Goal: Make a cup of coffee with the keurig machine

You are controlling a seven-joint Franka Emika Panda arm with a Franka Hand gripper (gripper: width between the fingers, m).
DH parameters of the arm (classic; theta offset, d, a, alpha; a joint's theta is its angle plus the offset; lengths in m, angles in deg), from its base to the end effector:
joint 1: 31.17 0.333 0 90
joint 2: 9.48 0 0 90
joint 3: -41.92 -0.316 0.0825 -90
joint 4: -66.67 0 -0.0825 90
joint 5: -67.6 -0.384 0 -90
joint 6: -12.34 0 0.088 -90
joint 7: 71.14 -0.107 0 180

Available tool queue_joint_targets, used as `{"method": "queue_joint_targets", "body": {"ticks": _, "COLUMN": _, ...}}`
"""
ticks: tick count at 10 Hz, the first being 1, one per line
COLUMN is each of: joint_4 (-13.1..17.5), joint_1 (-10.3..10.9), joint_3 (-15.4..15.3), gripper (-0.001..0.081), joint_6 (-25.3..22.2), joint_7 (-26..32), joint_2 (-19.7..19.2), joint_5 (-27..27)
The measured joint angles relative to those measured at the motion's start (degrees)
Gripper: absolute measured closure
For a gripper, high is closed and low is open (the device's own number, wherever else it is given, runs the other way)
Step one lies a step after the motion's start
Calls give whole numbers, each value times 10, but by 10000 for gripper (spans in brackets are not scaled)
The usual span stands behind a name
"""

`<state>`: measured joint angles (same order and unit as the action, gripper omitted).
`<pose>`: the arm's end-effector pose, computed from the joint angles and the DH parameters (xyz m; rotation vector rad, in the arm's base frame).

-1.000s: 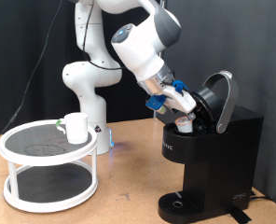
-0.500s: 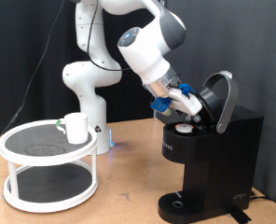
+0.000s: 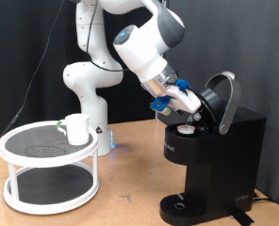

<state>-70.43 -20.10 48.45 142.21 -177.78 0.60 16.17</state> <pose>0.4782 0.0577 0.3983 -0.9849 2.4082 0.7690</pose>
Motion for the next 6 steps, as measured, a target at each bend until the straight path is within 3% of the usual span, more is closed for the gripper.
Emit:
{"method": "queue_joint_targets", "body": {"ticks": 4, "joint_4": -8, "joint_1": -30, "joint_3": 23, "gripper": 72, "joint_6": -39, "joint_7": -1, "joint_2": 39, "joint_5": 31}}
{"method": "queue_joint_targets", "body": {"ticks": 6, "joint_4": -8, "joint_1": -30, "joint_3": 22, "gripper": 72, "joint_6": -39, "joint_7": 2, "joint_2": 38, "joint_5": 25}}
